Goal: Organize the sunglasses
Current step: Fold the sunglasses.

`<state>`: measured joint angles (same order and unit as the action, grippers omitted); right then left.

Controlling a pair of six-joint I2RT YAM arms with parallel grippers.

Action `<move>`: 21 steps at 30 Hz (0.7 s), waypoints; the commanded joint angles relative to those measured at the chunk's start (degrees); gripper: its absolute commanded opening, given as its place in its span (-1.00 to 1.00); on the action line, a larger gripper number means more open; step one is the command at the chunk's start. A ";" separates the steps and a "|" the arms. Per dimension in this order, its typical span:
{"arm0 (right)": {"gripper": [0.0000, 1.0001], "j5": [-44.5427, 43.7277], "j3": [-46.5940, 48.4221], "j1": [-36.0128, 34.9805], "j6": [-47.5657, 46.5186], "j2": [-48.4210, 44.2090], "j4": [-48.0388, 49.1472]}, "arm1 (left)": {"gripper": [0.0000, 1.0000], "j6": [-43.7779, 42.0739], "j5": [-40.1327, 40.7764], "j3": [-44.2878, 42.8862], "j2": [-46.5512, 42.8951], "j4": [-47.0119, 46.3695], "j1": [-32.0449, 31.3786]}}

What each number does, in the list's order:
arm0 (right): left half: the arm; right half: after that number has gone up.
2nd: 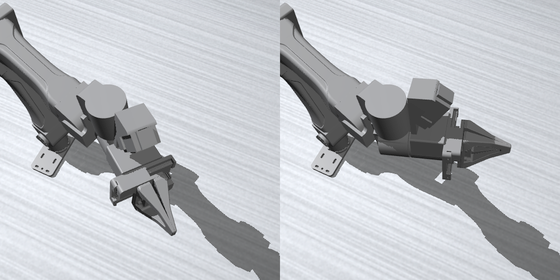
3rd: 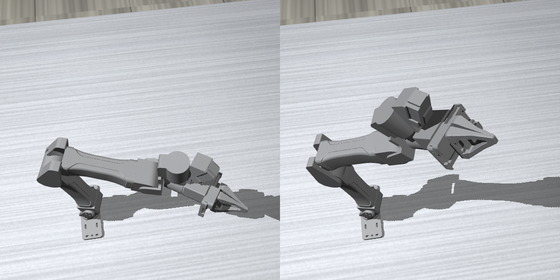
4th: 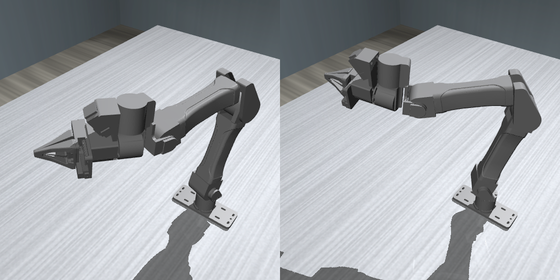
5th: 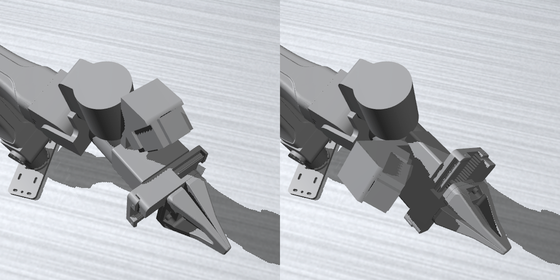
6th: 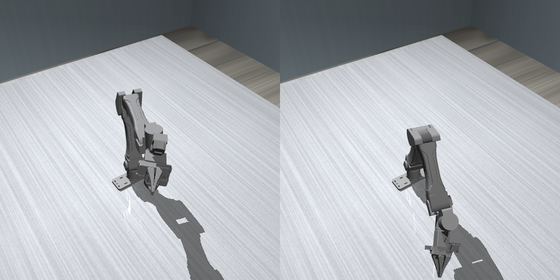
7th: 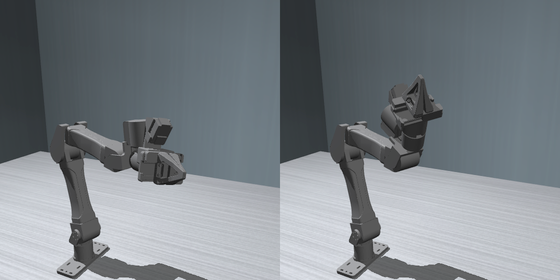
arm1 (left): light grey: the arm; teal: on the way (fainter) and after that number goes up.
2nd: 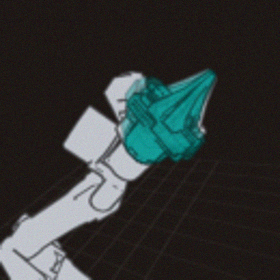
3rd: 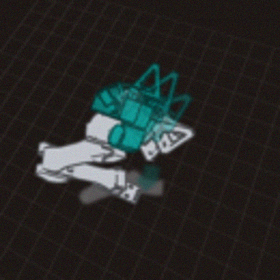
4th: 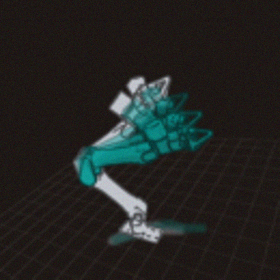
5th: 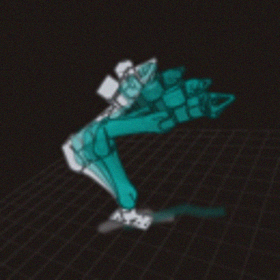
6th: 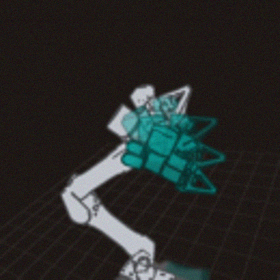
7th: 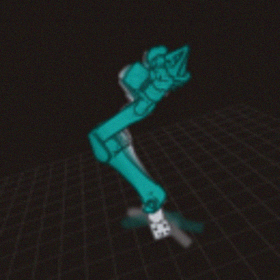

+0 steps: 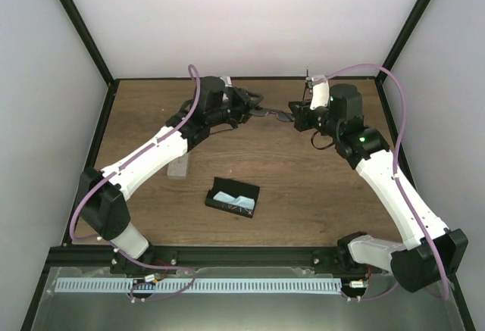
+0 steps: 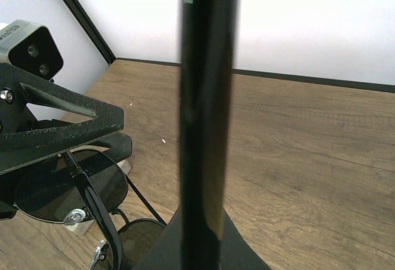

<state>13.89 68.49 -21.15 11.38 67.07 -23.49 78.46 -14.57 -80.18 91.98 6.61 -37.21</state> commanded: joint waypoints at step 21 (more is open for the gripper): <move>-0.21 -1.28 -0.34 -0.30 1.92 -2.72 0.22 | -0.65 1.95 -4.59 0.29 -0.94 -5.15 -0.06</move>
<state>13.61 68.38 -21.15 12.19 66.46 -23.94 79.02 -17.93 -80.44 92.20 5.08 -37.21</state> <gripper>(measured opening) 0.323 0.171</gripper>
